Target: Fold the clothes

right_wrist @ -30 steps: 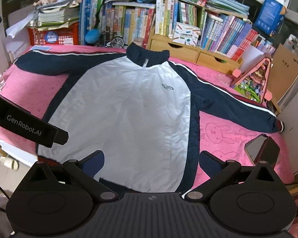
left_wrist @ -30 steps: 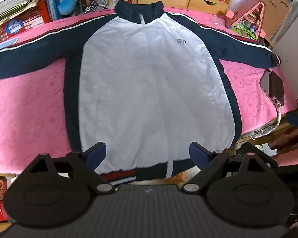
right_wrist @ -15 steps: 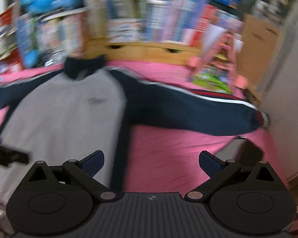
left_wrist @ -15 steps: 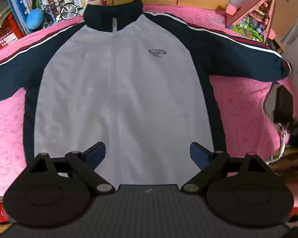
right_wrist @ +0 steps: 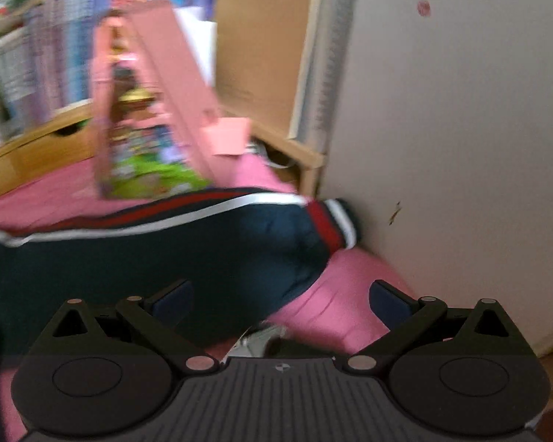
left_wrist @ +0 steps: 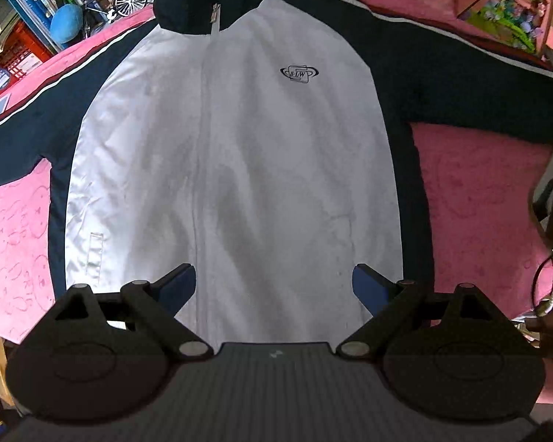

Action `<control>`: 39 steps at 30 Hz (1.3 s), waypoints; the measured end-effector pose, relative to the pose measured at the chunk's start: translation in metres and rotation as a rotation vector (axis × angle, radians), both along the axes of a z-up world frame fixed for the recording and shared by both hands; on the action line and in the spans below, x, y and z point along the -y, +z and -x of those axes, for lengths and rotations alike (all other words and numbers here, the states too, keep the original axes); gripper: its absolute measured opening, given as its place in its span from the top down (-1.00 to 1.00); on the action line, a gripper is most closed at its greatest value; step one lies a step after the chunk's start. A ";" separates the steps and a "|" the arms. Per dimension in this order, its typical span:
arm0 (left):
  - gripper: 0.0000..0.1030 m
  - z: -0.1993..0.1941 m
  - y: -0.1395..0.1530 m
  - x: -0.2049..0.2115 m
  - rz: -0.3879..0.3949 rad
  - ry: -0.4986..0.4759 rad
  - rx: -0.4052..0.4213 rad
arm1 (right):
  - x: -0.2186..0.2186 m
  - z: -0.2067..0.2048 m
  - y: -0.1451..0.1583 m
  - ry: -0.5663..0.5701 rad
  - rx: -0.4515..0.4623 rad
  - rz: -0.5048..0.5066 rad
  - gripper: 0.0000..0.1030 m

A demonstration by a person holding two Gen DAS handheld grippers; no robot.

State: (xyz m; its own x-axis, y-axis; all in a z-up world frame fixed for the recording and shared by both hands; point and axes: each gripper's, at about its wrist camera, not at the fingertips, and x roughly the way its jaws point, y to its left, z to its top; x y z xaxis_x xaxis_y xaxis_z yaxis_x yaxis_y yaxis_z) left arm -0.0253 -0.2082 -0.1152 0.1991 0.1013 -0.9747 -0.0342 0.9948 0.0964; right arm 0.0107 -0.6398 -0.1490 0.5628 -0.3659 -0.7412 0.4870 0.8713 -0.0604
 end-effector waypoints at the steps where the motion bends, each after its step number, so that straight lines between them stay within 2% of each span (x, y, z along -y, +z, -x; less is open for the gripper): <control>1: -0.81 -0.001 -0.001 0.001 -0.001 0.005 -0.005 | 0.009 -0.008 -0.006 -0.018 0.001 -0.002 -0.99; 6: -0.81 -0.003 -0.010 0.005 0.018 0.032 -0.028 | 0.044 -0.037 -0.032 -0.099 0.020 -0.061 -0.95; 9: -0.81 -0.004 -0.020 0.008 0.014 0.037 -0.049 | 0.061 -0.047 -0.048 -0.134 0.043 -0.137 -0.88; 10: -0.81 -0.005 -0.023 0.009 0.010 0.037 -0.058 | 0.065 -0.050 -0.052 -0.139 0.045 -0.164 -0.73; 13: -0.81 -0.004 -0.030 0.009 0.009 0.043 -0.079 | 0.071 -0.053 -0.059 -0.145 0.051 -0.224 0.06; 16: -0.81 -0.002 -0.035 0.008 0.016 0.054 -0.092 | 0.071 -0.050 -0.055 -0.139 0.078 -0.257 0.49; 17: -0.81 -0.002 -0.035 0.006 0.021 0.060 -0.092 | 0.066 -0.047 -0.047 -0.125 0.099 -0.254 0.52; 20: -0.81 -0.003 -0.033 0.001 0.039 0.088 -0.070 | 0.044 -0.039 -0.016 -0.048 0.177 -0.219 0.55; 24: -0.81 -0.003 -0.026 -0.011 0.059 0.138 -0.023 | -0.018 -0.034 0.030 0.166 0.276 -0.204 0.57; 27: -0.81 0.000 -0.019 -0.025 0.074 0.190 0.018 | -0.081 -0.038 0.055 0.359 0.323 -0.226 0.57; 30: -0.81 0.006 -0.012 -0.047 0.084 0.263 0.055 | -0.159 -0.055 0.067 0.556 0.346 -0.318 0.58; 33: -0.81 0.020 -0.002 -0.071 0.070 0.343 0.090 | -0.249 -0.070 0.072 0.759 0.338 -0.403 0.59; 34: -0.81 0.025 0.001 -0.080 0.066 0.375 0.098 | -0.278 -0.073 0.070 0.828 0.310 -0.428 0.58; 36: -0.81 0.036 0.005 -0.098 0.063 0.441 0.113 | -0.335 -0.078 0.062 0.966 0.227 -0.474 0.49; 38: -0.81 0.046 0.007 -0.117 0.086 0.507 0.130 | -0.378 -0.075 0.051 1.052 0.136 -0.503 -0.09; 39: -0.81 0.051 0.007 -0.126 0.102 0.539 0.141 | -0.389 -0.069 0.047 1.077 0.112 -0.497 -0.21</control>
